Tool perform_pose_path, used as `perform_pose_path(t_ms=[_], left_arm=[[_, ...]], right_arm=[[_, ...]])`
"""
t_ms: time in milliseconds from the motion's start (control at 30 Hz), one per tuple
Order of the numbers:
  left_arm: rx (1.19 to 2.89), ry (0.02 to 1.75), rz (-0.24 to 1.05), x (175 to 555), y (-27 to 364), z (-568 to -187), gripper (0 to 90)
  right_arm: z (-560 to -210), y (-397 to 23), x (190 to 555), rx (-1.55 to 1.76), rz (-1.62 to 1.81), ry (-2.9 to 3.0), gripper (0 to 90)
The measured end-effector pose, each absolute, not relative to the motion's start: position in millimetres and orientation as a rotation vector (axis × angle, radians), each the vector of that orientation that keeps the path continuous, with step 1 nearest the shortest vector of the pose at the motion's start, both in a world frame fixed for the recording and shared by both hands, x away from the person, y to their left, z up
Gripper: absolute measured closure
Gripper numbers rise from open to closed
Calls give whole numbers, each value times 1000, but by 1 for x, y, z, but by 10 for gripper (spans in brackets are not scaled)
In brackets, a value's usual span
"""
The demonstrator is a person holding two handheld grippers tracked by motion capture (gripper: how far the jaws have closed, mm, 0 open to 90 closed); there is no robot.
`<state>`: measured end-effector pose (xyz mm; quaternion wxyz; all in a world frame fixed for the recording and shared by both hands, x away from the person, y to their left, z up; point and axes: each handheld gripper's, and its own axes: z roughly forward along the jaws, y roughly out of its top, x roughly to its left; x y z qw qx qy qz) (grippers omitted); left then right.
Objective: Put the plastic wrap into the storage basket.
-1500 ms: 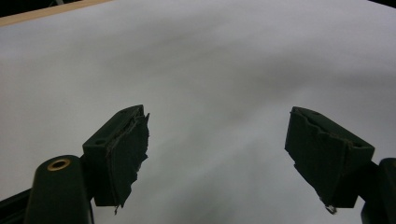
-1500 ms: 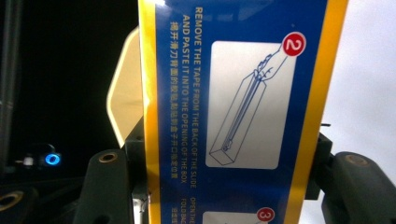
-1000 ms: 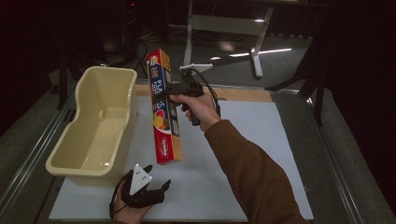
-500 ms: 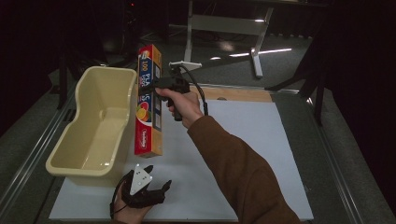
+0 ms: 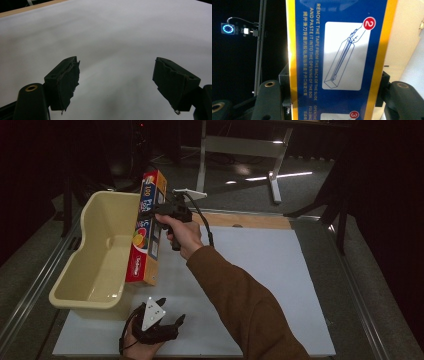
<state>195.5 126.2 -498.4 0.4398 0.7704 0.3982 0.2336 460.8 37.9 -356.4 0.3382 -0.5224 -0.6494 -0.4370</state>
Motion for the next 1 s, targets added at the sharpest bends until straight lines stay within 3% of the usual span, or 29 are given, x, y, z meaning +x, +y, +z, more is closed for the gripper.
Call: perform_pose_path(t_ms=[1000], left_arm=[[1862,970,593,193,131,-493,214]], right_arm=[[-367,94,450,-1430,-1103,-1685,398]])
